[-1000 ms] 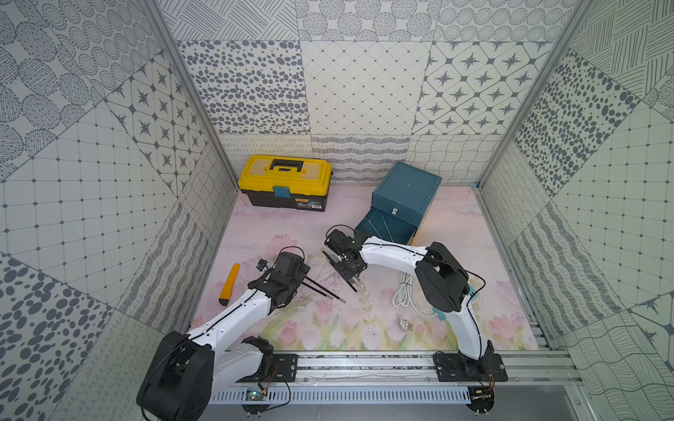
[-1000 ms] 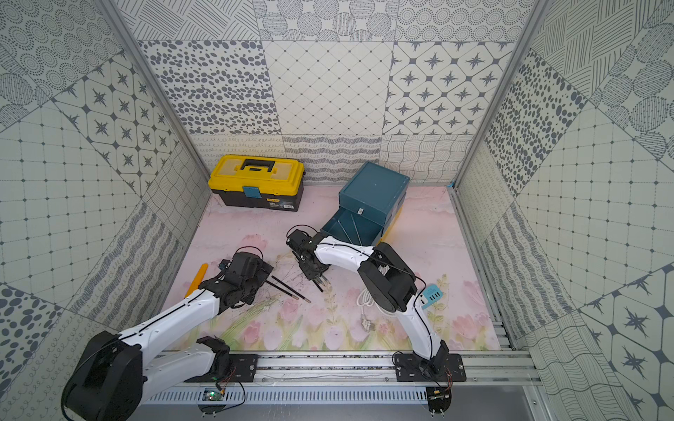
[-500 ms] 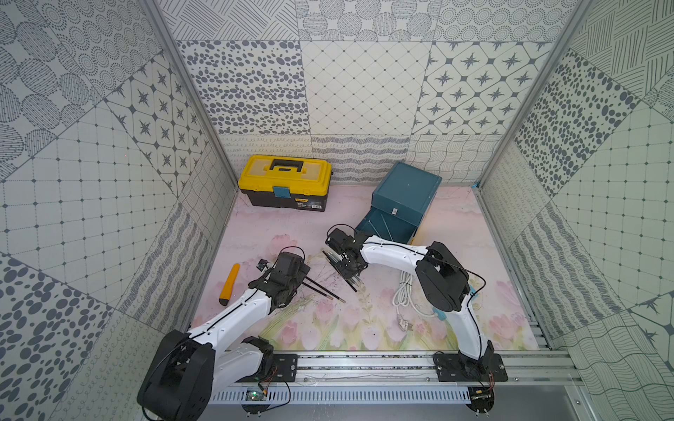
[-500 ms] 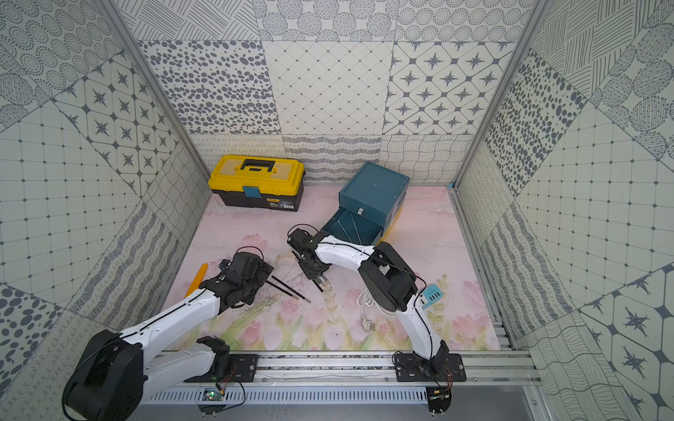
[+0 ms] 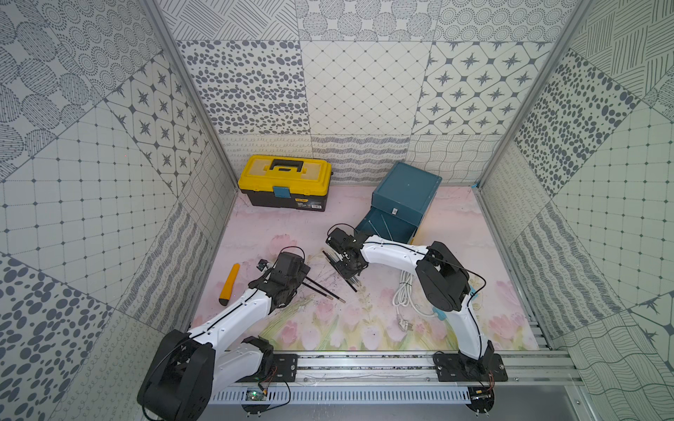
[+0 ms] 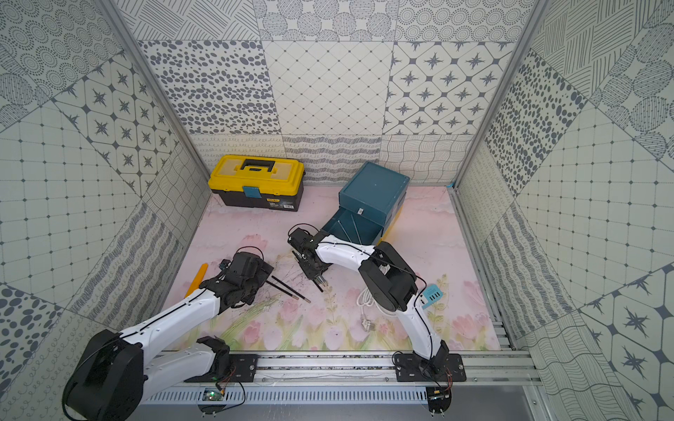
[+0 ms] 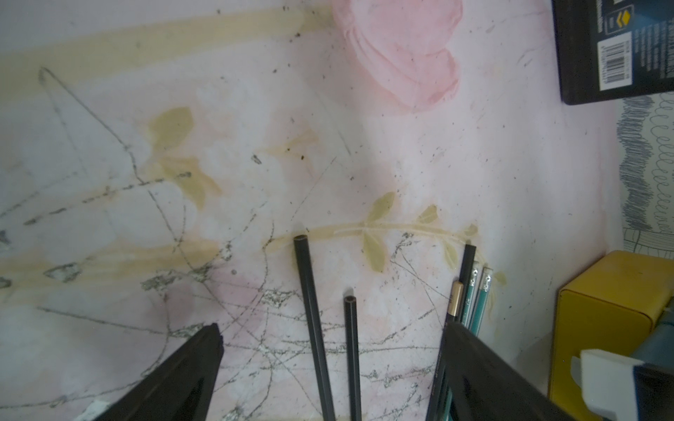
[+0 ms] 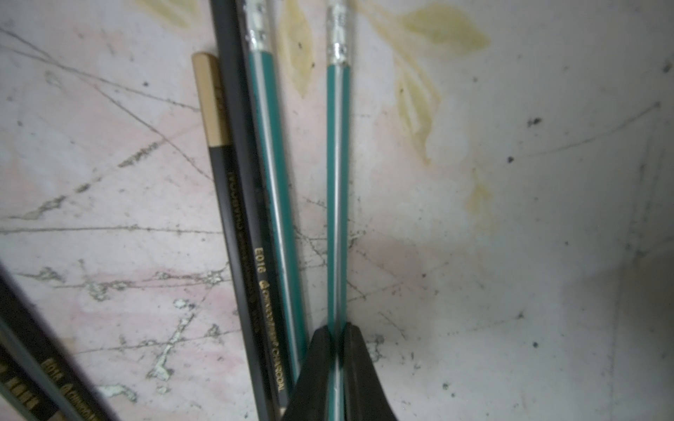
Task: Please place the pencils in the drawer according to their color
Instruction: Pick up the pencil from the center of the board.
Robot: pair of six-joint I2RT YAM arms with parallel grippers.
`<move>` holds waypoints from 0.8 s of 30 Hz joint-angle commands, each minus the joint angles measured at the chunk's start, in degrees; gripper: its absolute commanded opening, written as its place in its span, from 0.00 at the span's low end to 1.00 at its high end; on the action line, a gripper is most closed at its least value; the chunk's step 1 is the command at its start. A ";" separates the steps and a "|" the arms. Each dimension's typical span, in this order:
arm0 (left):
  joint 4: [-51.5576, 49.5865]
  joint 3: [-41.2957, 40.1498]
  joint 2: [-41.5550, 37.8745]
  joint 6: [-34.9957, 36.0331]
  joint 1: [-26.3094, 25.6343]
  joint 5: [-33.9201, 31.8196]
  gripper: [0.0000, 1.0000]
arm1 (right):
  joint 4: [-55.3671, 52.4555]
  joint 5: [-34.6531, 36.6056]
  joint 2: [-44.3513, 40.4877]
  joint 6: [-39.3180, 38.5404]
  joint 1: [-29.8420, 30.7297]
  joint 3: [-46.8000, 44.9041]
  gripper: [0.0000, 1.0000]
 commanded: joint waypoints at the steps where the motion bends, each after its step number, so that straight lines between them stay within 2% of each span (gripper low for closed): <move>1: 0.52 0.57 0.06 1.17 0.11 0.22 0.99 | -1.02 1.04 2.32 -0.65 -0.22 -2.60 0.00; 24: 0.34 0.63 -0.11 1.21 0.09 0.14 0.99 | -1.42 1.47 -5.91 -0.37 0.10 -1.31 0.00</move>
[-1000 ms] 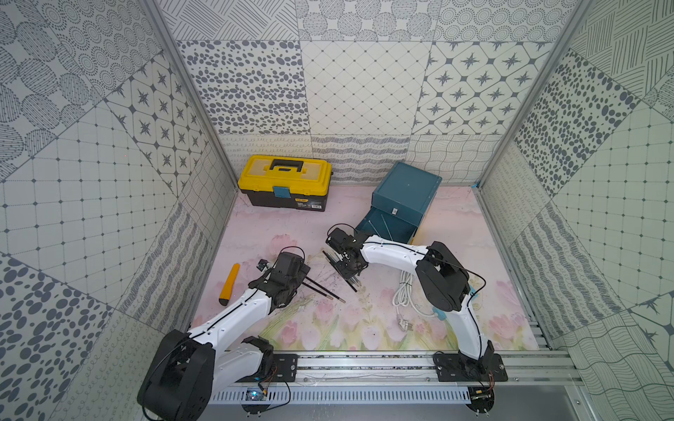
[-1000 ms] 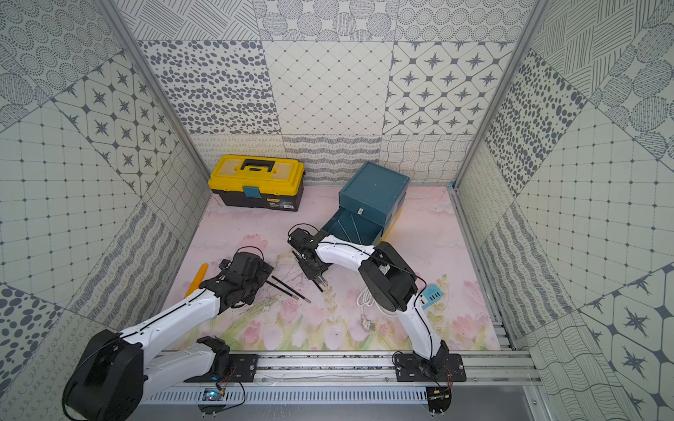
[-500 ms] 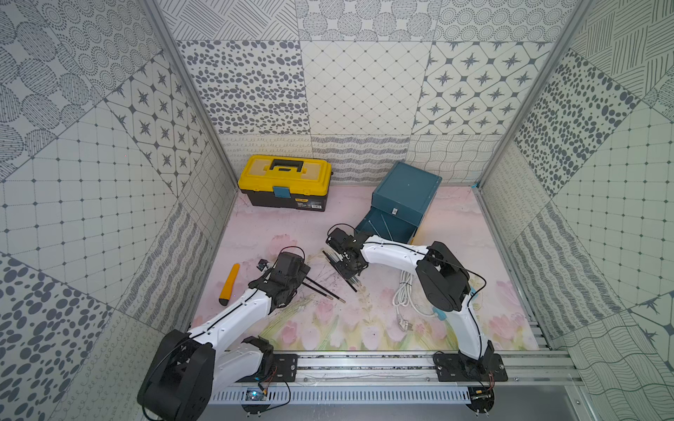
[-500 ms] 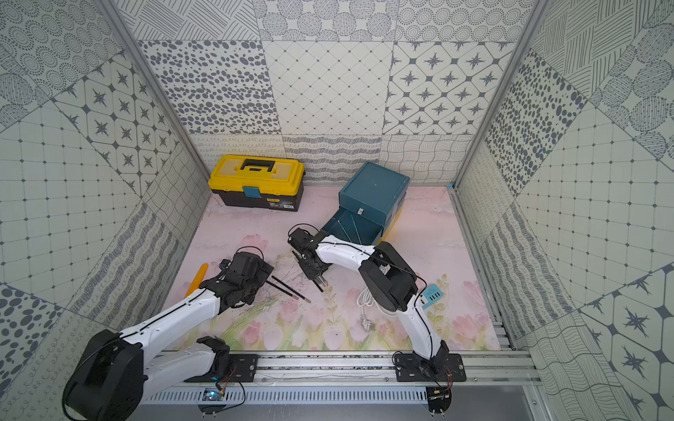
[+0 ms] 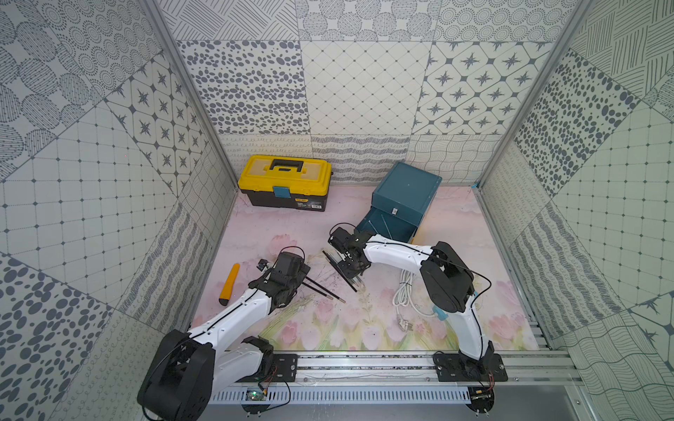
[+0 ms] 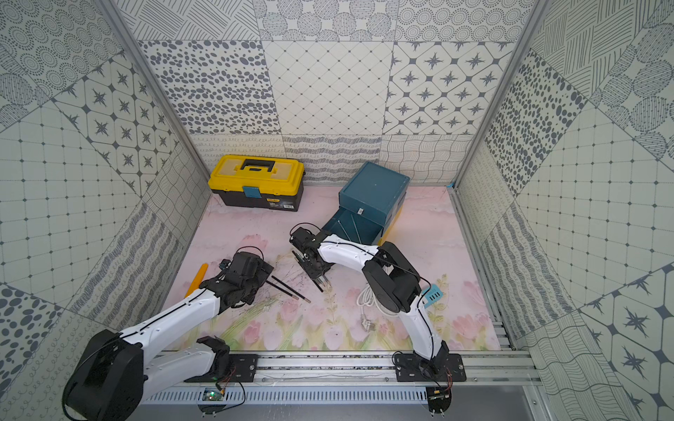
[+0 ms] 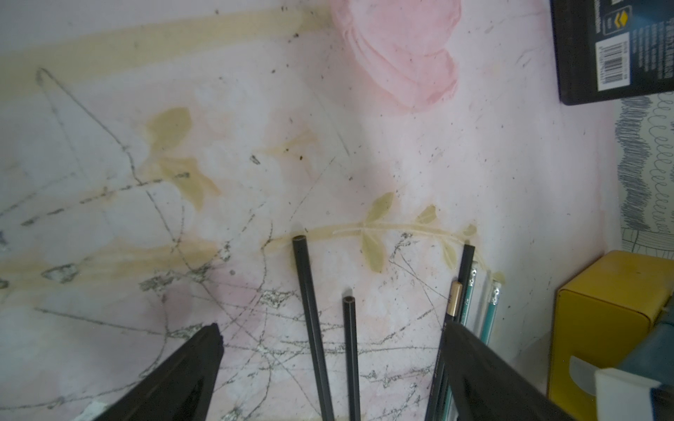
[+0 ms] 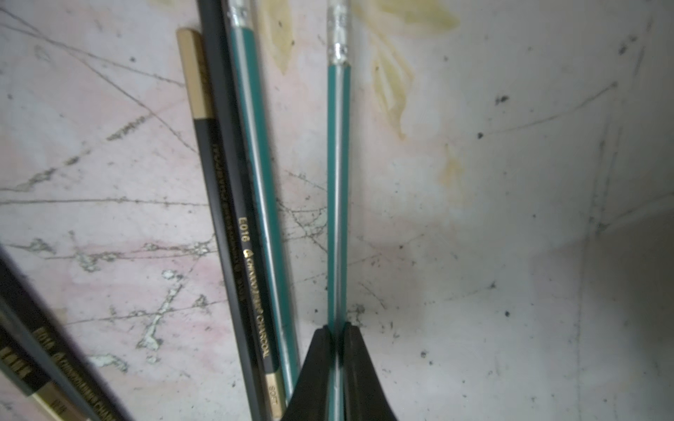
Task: Please place the pencils in the drawer according to their color
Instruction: Pick up the pencil from the center of the board, then place the pencil in the drawer.
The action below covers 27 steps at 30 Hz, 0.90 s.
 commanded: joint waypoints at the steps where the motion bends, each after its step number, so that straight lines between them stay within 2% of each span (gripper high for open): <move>1: 0.22 0.59 -0.10 1.19 0.09 0.11 0.99 | -0.12 0.29 -3.33 0.17 0.17 0.15 0.00; 20: 0.09 0.57 -0.11 1.32 0.09 -0.06 0.99 | -1.77 -0.73 -11.46 -1.01 1.45 4.88 0.00; 27: 0.22 0.64 -0.21 1.32 0.09 0.02 0.99 | -3.16 4.70 -15.56 -2.39 1.45 6.96 0.00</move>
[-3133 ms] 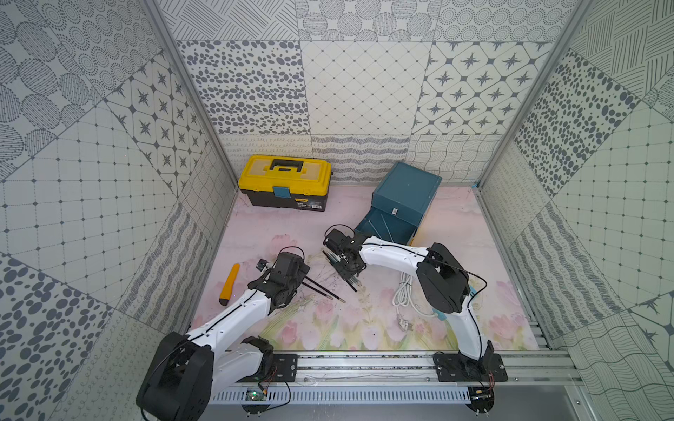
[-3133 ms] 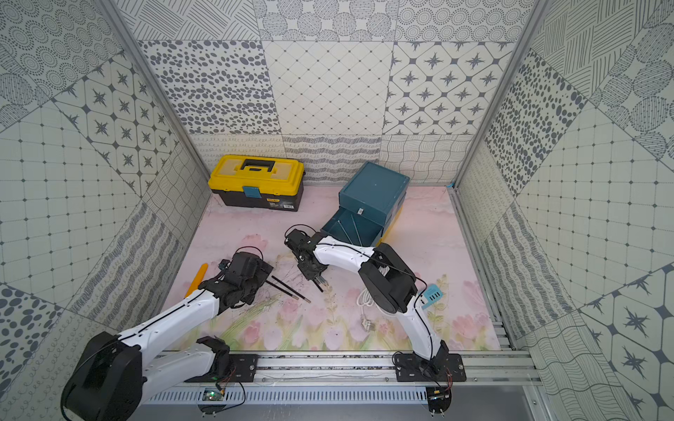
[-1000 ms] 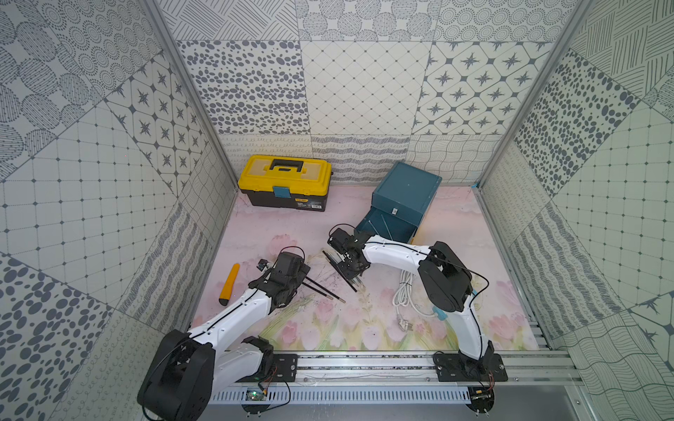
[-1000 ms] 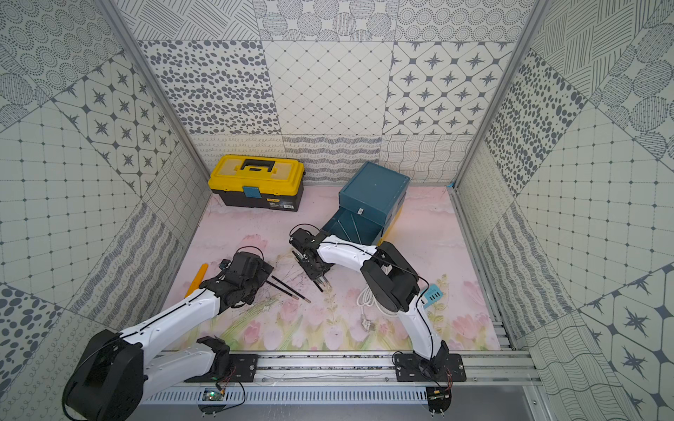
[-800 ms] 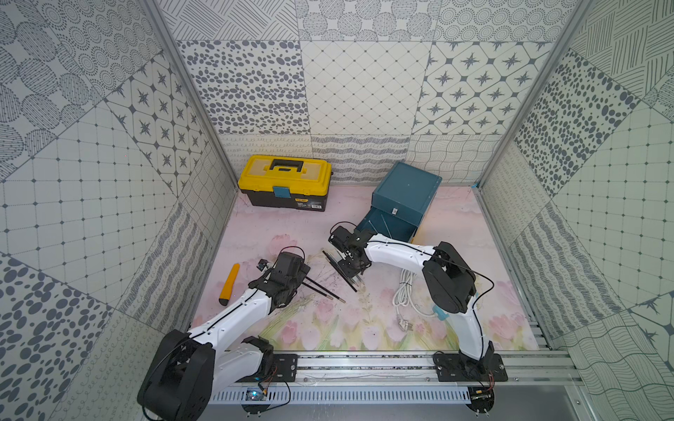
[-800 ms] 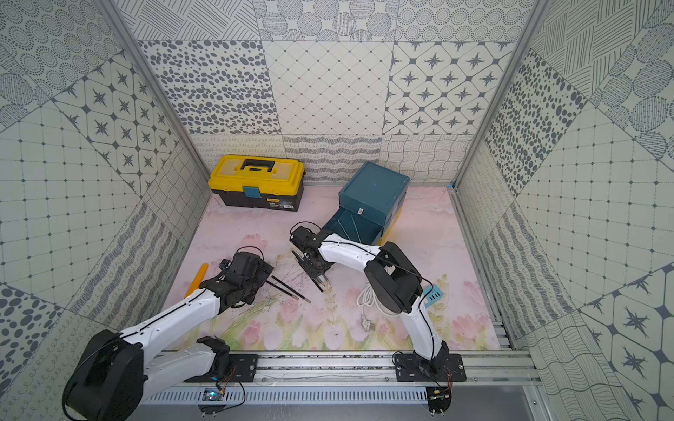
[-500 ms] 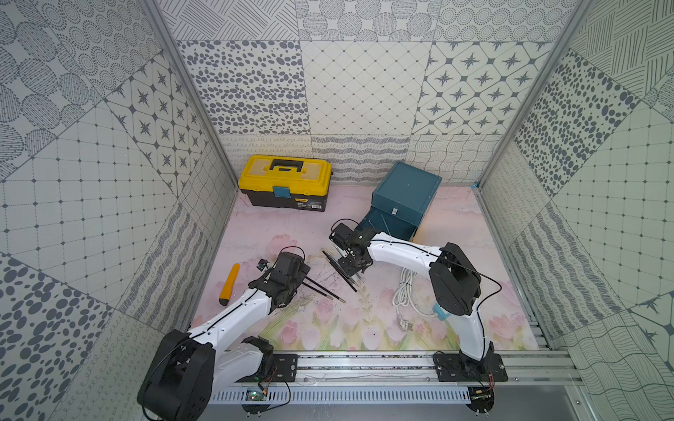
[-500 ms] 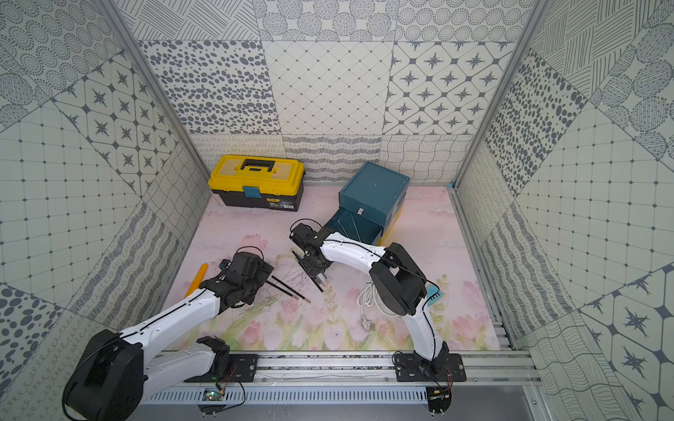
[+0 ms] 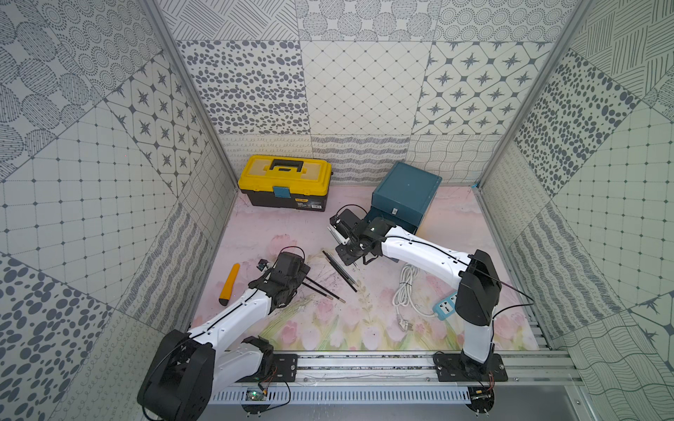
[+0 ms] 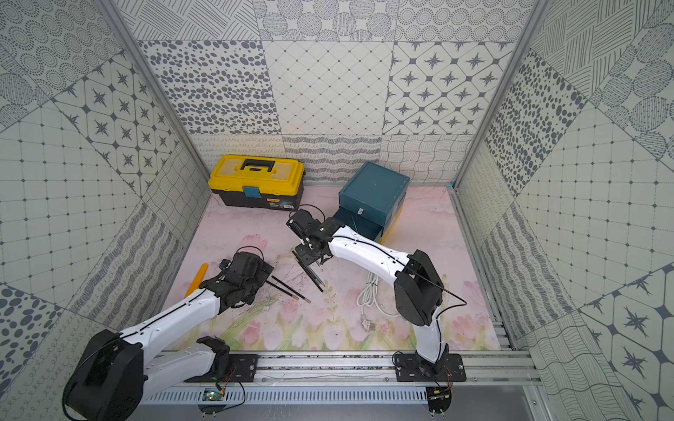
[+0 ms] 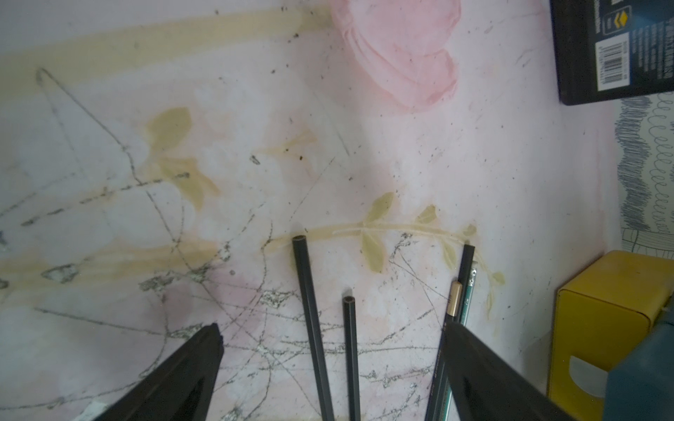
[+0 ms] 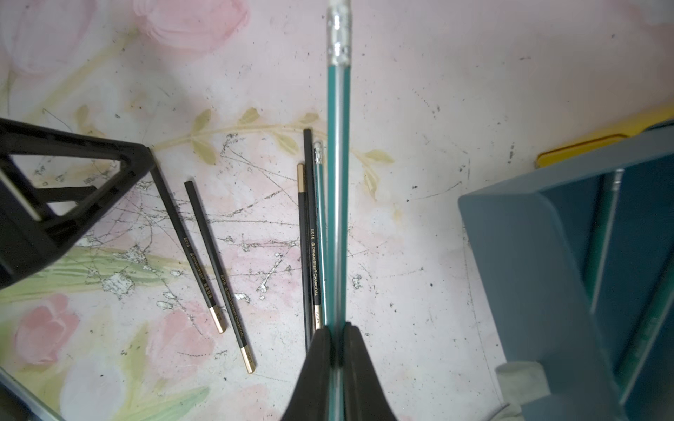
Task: Please place the pencils in the drawer according to their color
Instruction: Place the pencil in the drawer.
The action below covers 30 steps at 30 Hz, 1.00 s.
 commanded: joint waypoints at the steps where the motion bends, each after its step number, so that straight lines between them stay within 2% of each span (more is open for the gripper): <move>1: 0.18 0.73 -0.13 1.33 0.14 0.05 0.99 | -0.61 4.25 -3.36 -1.37 0.12 2.11 0.00; 11: 0.02 1.54 0.48 1.65 0.10 0.31 0.99 | -1.15 9.95 -9.31 -3.11 -3.88 1.30 0.00; 17: -0.03 1.93 0.78 1.73 0.10 0.40 0.99 | -1.16 11.31 -12.34 -3.74 -8.58 -1.50 0.00; 23: -0.06 1.88 0.86 1.75 0.09 0.49 0.99 | -0.19 9.48 -13.85 -4.52 -13.11 -4.92 0.00; 30: -0.06 1.81 0.88 1.79 0.09 0.51 0.99 | 1.96 3.99 -13.96 -5.47 -16.87 -8.44 0.00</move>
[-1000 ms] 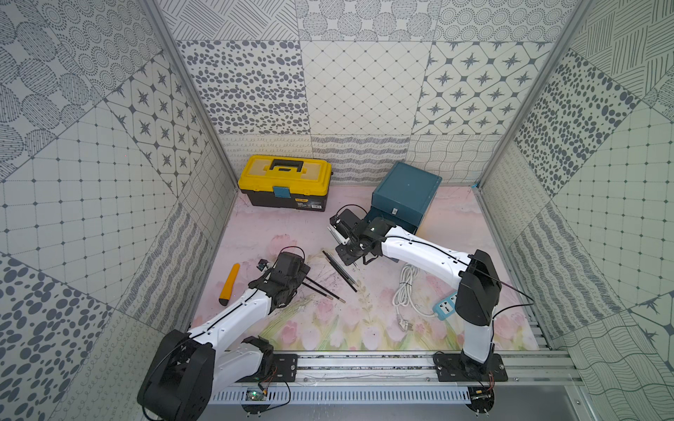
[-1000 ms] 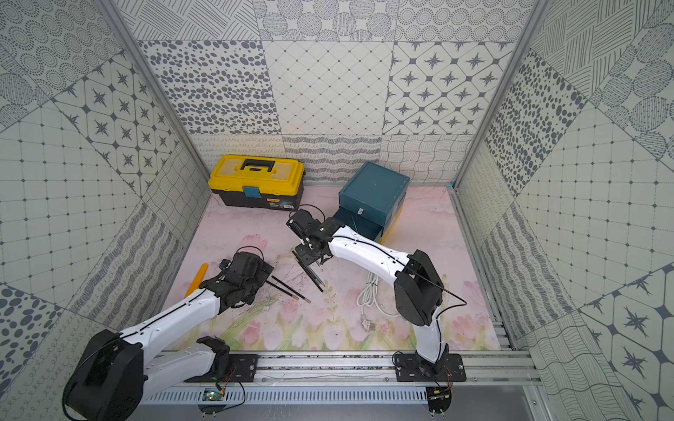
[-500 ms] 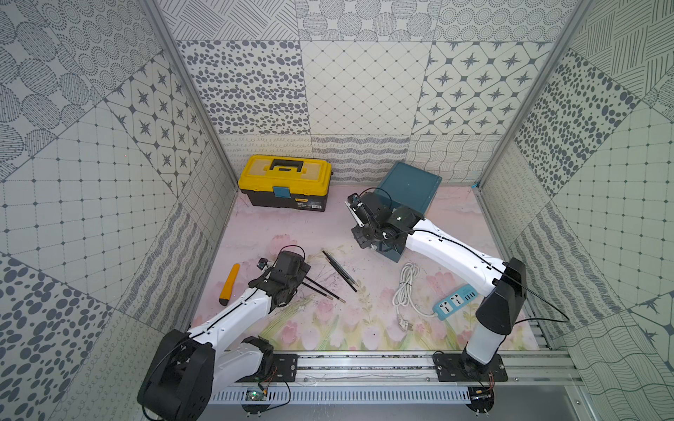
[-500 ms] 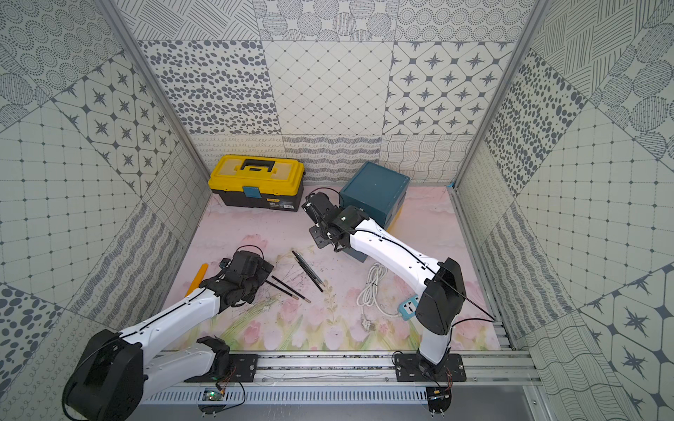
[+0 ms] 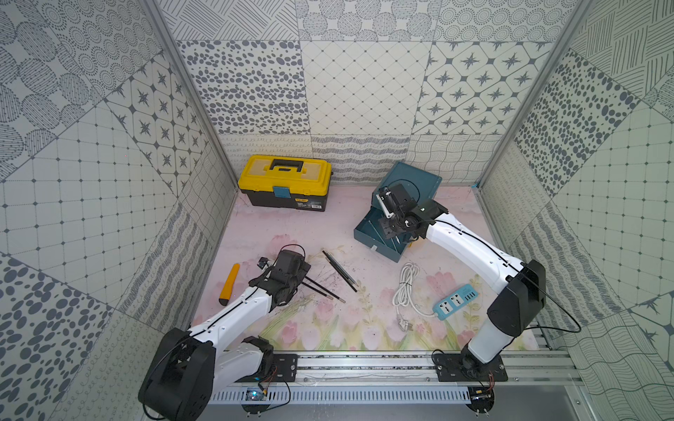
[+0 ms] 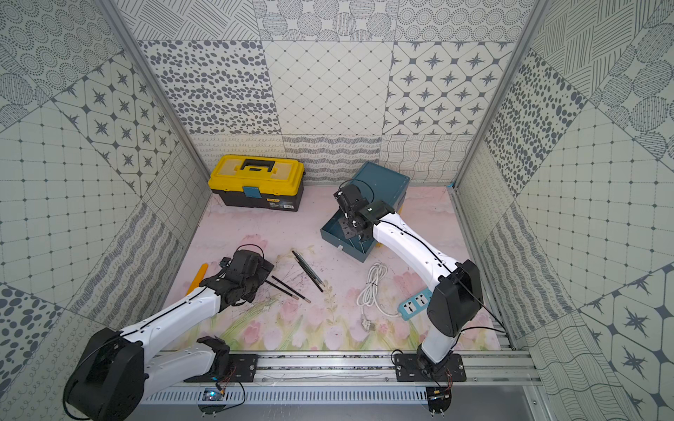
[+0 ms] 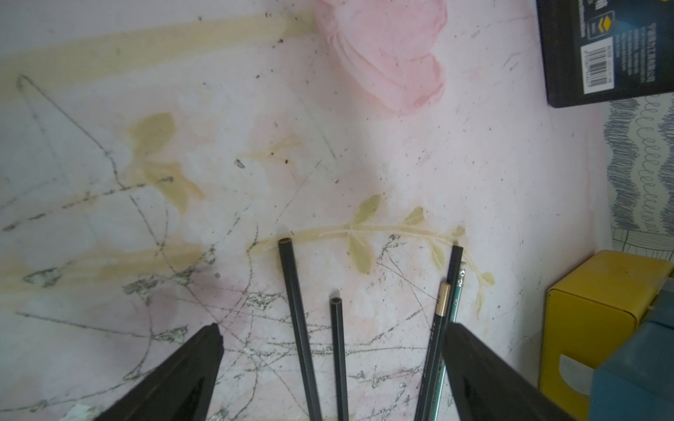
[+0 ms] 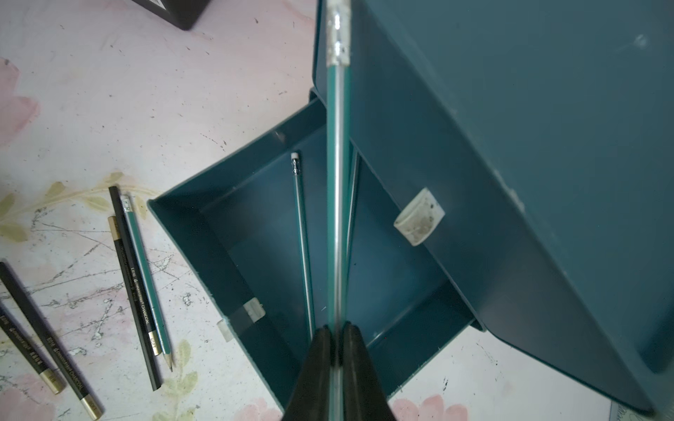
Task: Please place the pencils in the drawer according to their color
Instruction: Place the pencil in the drawer.
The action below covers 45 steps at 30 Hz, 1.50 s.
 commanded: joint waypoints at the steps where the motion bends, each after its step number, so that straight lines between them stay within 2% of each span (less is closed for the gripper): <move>1: -0.14 0.59 0.21 1.73 0.09 0.51 0.99 | 3.32 -3.49 -1.39 -1.55 -0.92 -1.23 0.00; 11: -0.67 0.47 -0.24 1.70 0.09 0.16 0.99 | 5.21 -5.06 -0.54 -5.20 -2.00 -3.29 0.00; 36: -0.85 0.36 -0.38 1.91 0.12 -0.10 0.99 | 5.23 -3.26 4.19 -6.60 -2.42 -3.02 0.00; 40: -0.66 0.41 -0.18 1.95 0.14 -0.10 0.99 | 5.24 -2.93 4.48 -6.51 -2.38 -3.36 0.07; 45: -0.69 0.40 -0.17 1.90 0.11 0.04 0.99 | 5.22 -2.76 4.55 -6.49 -2.43 -3.63 0.11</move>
